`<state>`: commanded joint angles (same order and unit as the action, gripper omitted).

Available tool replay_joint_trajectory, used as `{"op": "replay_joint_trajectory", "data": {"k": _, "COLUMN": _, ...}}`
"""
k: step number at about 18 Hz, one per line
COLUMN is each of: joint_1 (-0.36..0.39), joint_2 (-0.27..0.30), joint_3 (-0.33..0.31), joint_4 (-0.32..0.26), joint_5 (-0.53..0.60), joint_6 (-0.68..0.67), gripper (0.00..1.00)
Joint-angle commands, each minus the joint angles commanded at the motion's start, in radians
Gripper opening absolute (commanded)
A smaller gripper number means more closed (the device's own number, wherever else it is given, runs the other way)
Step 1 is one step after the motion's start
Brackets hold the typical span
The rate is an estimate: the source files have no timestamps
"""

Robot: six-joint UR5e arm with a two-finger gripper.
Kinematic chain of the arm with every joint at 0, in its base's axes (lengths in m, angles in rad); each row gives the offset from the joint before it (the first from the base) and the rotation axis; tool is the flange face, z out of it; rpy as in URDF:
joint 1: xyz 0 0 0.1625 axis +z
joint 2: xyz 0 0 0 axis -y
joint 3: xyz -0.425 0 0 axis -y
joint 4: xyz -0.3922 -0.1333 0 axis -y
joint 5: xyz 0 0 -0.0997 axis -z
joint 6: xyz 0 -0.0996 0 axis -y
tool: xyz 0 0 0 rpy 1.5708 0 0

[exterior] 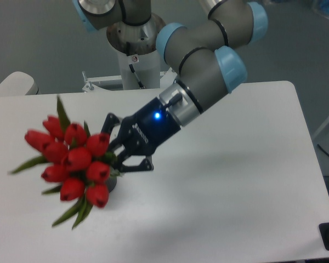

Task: Insert the flowers into the vase
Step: 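Carry the tulips over the black vase and lower stems in, then push the tulip stems down into the black vase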

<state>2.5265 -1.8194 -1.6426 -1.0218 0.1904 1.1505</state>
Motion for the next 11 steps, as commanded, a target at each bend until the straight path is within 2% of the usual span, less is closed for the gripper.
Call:
{"op": "replay_joint_trajectory", "data": {"k": 5, "joint_1": 0.000, "joint_2": 0.029, "joint_3": -0.104, "joint_4": 0.069, "joint_5": -0.086, "joint_6": 0.000, "gripper": 0.00}}
{"op": "replay_joint_trajectory", "data": {"k": 11, "joint_1": -0.009, "joint_2": 0.037, "joint_3": -0.155, "joint_4": 0.075, "joint_5": -0.115, "joint_6": 0.023, "gripper": 0.00}}
